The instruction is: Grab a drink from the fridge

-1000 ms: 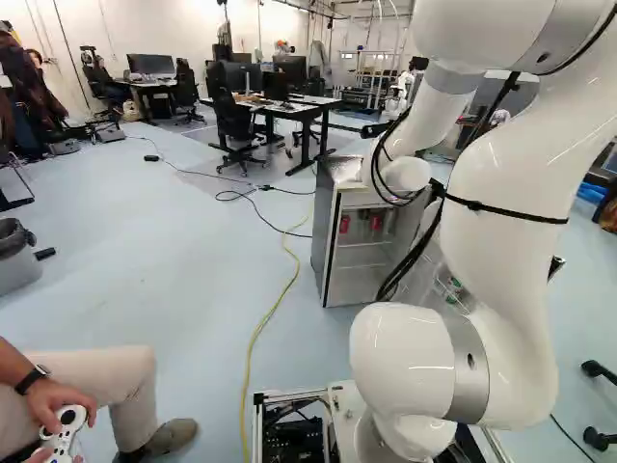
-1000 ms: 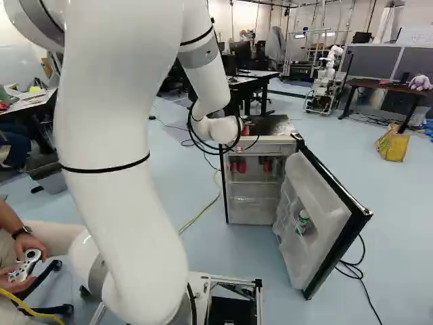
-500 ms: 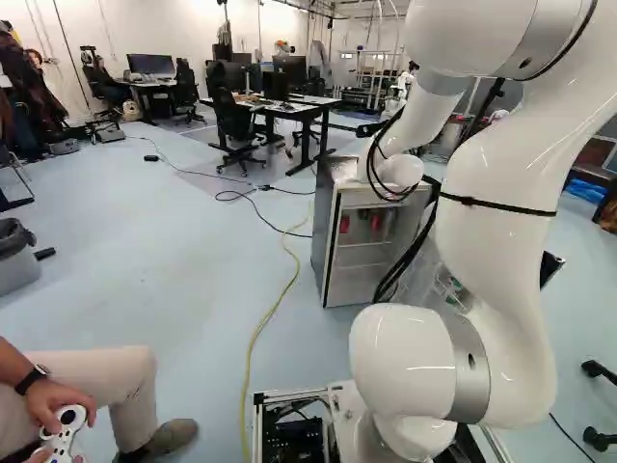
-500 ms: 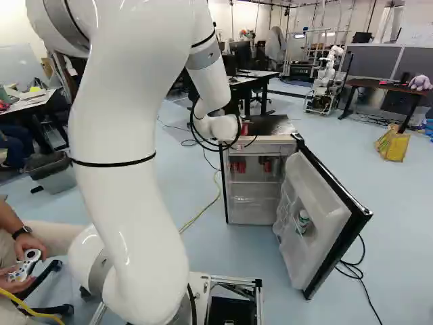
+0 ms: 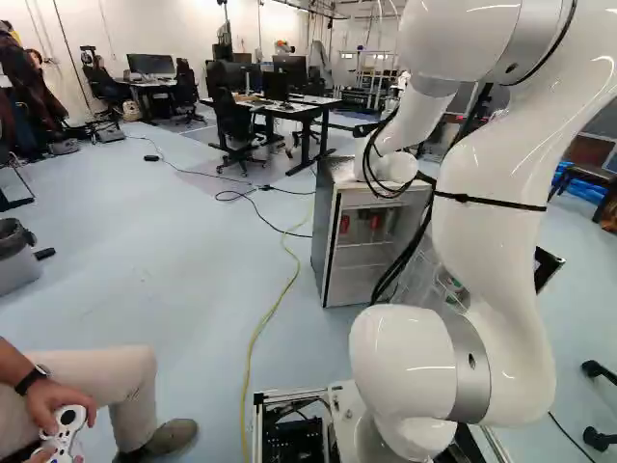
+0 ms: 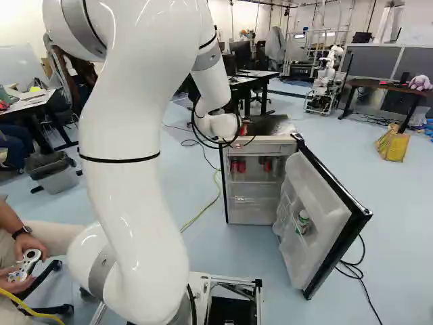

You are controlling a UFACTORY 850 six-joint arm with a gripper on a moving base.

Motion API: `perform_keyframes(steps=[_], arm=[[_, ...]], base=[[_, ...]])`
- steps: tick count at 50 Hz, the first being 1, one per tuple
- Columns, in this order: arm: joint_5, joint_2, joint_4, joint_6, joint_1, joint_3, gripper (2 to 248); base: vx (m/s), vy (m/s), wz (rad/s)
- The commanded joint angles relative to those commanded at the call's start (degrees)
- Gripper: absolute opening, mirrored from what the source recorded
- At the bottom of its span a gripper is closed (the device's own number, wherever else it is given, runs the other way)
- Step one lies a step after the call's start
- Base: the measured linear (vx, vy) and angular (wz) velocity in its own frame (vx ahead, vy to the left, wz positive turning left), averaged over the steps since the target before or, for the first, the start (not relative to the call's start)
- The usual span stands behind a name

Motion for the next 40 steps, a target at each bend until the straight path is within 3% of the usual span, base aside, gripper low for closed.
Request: perform_keyframes(steps=[23,24,28,29,33,34,39,40], arm=[[-0.1,-0.1,0.1,0.0,0.0,-0.1,92],[-0.1,-0.1,0.1,0.0,0.0,-0.1,111],[-0.1,-0.1,0.1,0.0,0.0,-0.1,111],[-0.1,-0.1,0.1,0.0,0.0,-0.1,143],[-0.1,-0.1,0.1,0.0,0.0,-0.1,143],[-0.1,-0.1,0.1,0.0,0.0,-0.1,177],[-0.1,-0.1,0.1,0.0,0.0,-0.1,177],[-0.1,-0.1,0.1,0.0,0.0,-0.1,212]], base=[[0.0,0.0,0.0],[0.0,0.0,0.0],[0.0,0.0,0.0],[0.0,0.0,0.0],[0.0,0.0,0.0],[0.0,0.0,0.0],[0.0,0.0,0.0],[0.0,0.0,0.0]])
